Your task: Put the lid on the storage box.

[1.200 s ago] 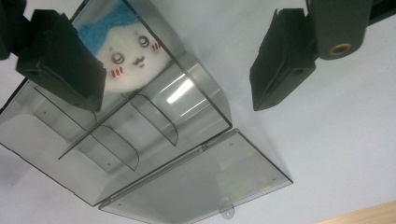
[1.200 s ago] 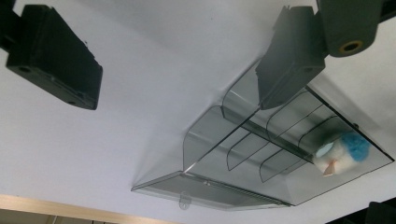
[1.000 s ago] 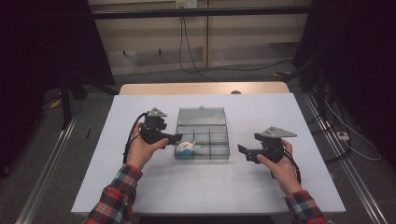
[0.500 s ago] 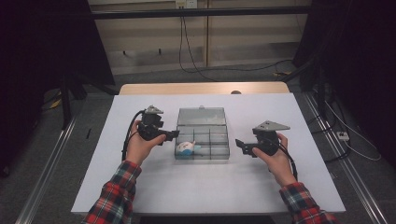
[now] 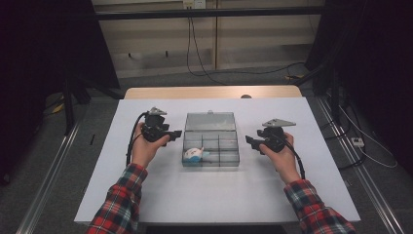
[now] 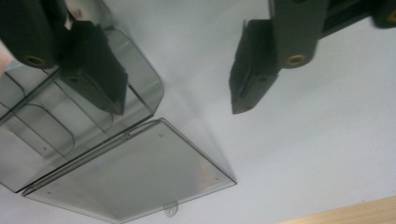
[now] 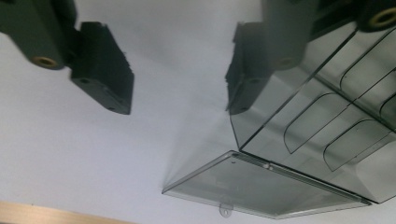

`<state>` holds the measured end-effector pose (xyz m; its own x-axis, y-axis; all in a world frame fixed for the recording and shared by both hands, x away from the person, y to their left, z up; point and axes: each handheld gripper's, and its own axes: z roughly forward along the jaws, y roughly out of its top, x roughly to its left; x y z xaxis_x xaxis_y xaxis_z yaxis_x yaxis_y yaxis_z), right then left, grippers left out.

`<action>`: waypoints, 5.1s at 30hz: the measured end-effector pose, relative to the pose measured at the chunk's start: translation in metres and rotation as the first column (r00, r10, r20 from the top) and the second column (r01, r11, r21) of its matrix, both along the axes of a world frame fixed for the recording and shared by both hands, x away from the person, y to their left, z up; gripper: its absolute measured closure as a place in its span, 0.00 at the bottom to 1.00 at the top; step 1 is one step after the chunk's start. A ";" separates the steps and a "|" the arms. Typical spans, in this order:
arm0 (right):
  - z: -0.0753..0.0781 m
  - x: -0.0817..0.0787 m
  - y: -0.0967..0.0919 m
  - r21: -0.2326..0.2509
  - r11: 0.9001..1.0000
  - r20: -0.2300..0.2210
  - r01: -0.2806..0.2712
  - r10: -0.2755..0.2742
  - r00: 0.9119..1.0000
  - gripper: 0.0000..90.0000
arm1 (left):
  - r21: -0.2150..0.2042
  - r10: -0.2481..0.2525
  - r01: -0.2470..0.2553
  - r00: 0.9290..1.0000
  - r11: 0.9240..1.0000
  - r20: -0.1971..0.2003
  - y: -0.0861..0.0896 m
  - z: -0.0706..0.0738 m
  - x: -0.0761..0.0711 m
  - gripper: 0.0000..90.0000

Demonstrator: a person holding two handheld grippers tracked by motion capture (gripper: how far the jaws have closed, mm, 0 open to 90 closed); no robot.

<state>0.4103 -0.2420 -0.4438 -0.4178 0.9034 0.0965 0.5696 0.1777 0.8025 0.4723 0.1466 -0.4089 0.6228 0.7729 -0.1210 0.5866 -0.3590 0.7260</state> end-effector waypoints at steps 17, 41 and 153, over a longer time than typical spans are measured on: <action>-0.010 0.032 0.017 0.019 1.000 -0.053 -0.002 0.003 0.999 1.00 | 0.006 0.052 -0.052 0.998 0.999 -0.025 -0.015 -0.027 0.025 0.90; -0.015 0.064 0.040 -0.009 1.000 -0.098 -0.014 0.013 0.995 1.00 | -0.010 0.056 -0.057 0.996 0.998 -0.068 -0.031 -0.042 0.046 1.00; 0.029 0.048 0.049 0.029 0.999 0.075 -0.031 0.029 0.997 1.00 | -0.108 0.008 -0.009 1.000 0.994 -0.012 -0.029 0.006 0.024 1.00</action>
